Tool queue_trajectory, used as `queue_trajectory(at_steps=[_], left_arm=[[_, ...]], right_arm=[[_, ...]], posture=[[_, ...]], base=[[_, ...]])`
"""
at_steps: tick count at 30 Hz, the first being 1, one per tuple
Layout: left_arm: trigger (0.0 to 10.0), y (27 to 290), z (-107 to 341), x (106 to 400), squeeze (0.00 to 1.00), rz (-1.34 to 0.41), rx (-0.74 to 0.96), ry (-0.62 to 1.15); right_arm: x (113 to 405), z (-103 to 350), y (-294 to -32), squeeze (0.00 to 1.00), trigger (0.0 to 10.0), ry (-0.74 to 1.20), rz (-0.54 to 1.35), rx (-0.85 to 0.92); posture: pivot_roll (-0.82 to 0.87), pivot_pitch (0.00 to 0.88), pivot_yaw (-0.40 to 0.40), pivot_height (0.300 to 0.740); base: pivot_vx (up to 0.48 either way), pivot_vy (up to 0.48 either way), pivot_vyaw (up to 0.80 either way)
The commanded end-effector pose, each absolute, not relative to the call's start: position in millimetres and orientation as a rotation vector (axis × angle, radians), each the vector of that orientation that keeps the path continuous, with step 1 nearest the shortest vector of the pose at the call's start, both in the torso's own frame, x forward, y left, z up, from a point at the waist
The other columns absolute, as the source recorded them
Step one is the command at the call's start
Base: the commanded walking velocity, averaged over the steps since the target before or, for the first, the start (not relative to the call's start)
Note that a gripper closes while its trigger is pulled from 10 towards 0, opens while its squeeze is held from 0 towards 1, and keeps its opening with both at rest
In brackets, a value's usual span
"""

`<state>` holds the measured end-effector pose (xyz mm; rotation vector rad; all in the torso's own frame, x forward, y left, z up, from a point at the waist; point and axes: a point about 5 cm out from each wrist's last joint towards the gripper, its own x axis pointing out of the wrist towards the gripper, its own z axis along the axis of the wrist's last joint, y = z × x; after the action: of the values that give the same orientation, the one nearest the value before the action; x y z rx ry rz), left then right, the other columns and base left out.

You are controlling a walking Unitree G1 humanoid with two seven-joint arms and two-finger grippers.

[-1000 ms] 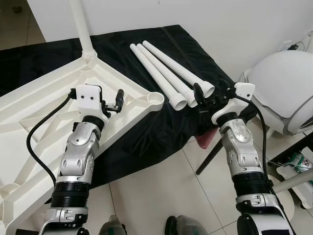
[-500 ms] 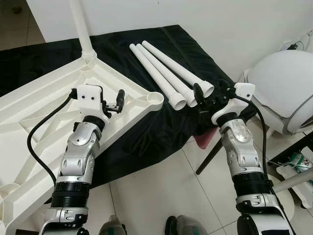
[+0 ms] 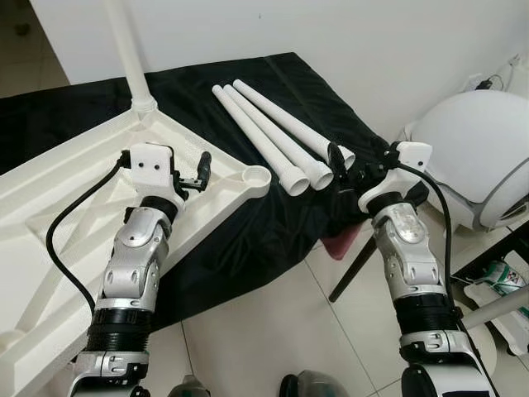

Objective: Building children table

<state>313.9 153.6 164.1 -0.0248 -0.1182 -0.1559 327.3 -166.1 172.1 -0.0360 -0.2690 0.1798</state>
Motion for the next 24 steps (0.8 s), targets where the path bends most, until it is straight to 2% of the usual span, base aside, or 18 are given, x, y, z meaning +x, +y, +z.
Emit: queue_trajectory(at_steps=[1,24], left_arm=[[10.0,152.7,165.2,313.3,0.0,-0.174,-0.027,-0.127],[10.0,153.3,163.8,312.1,0.0,-0.163,-0.023,-0.123]], right_arm=[[326.1,171.1,-165.8,0.0,10.0,-0.263,0.185,-0.043],[326.5,171.2,-163.9,0.0,10.0,-0.26,0.203,-0.05]], posture=[[-0.05,0.0,-0.003,0.74],[-0.05,0.0,-0.01,0.74]], base=[[0.244,0.0,0.0],[0.233,0.0,0.0]])
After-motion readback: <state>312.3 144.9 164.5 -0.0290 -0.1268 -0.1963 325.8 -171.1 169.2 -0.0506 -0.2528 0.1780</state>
